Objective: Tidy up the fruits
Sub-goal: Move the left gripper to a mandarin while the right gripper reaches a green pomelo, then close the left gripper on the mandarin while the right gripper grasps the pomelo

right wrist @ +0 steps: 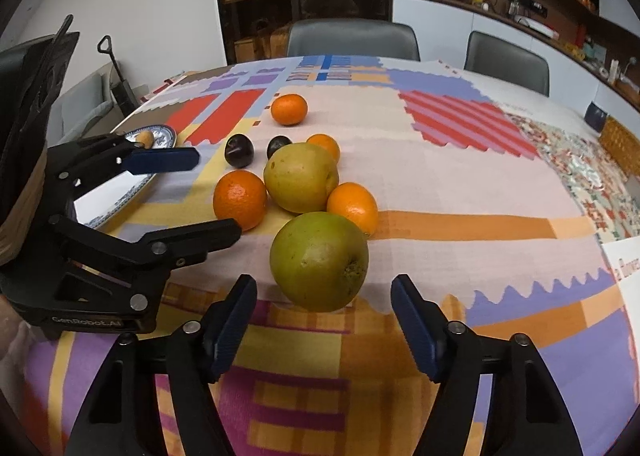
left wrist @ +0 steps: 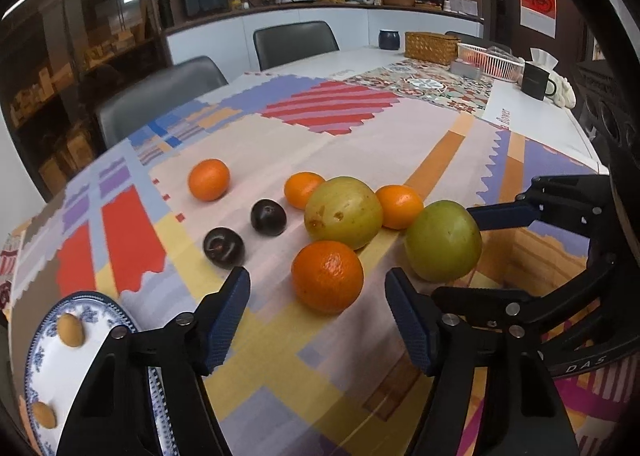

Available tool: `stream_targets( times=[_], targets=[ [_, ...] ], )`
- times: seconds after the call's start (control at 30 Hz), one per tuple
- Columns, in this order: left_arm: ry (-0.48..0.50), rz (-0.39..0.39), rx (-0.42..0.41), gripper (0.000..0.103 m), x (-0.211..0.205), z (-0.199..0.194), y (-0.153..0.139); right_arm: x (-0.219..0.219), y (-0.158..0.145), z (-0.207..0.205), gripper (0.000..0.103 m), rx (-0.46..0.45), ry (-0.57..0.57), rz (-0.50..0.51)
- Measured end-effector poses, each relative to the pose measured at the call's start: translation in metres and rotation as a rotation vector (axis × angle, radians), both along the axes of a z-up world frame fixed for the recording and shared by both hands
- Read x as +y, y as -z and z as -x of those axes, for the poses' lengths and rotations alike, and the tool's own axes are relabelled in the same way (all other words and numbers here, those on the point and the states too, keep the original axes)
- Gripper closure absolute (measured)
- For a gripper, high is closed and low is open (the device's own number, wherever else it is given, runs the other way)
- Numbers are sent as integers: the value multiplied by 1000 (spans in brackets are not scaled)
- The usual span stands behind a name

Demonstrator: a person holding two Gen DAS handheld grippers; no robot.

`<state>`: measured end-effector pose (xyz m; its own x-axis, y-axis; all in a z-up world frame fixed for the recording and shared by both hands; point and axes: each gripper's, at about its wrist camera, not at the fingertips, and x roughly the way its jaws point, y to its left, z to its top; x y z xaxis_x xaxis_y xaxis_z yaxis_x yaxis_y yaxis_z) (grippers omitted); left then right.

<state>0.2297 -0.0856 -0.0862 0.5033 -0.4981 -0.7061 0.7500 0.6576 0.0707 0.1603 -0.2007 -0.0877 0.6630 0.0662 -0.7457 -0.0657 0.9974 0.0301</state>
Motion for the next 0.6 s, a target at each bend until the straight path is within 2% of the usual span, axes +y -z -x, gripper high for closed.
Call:
stream_targets(
  times=[0.03,0.2,0.3,0.5,0.6],
  targets=[
    [2,2,20,42,-1,-3,1,-1,1,-2,36,6,-1,-14],
    [-3,18,78,52,-6,-12,6,-3,4,-8,43,22,-8,-39],
    [-9,15,96,64,-8,-13,8,-4,4,-9,45,21,-16,-52],
    [-59,16,115,64,-3,-10,5,-8,4,-13,51,16,-25,-87],
    [-101,14,98,64,2,-3,0,-9,4,-14,52,16,-25,-99]
  ],
)
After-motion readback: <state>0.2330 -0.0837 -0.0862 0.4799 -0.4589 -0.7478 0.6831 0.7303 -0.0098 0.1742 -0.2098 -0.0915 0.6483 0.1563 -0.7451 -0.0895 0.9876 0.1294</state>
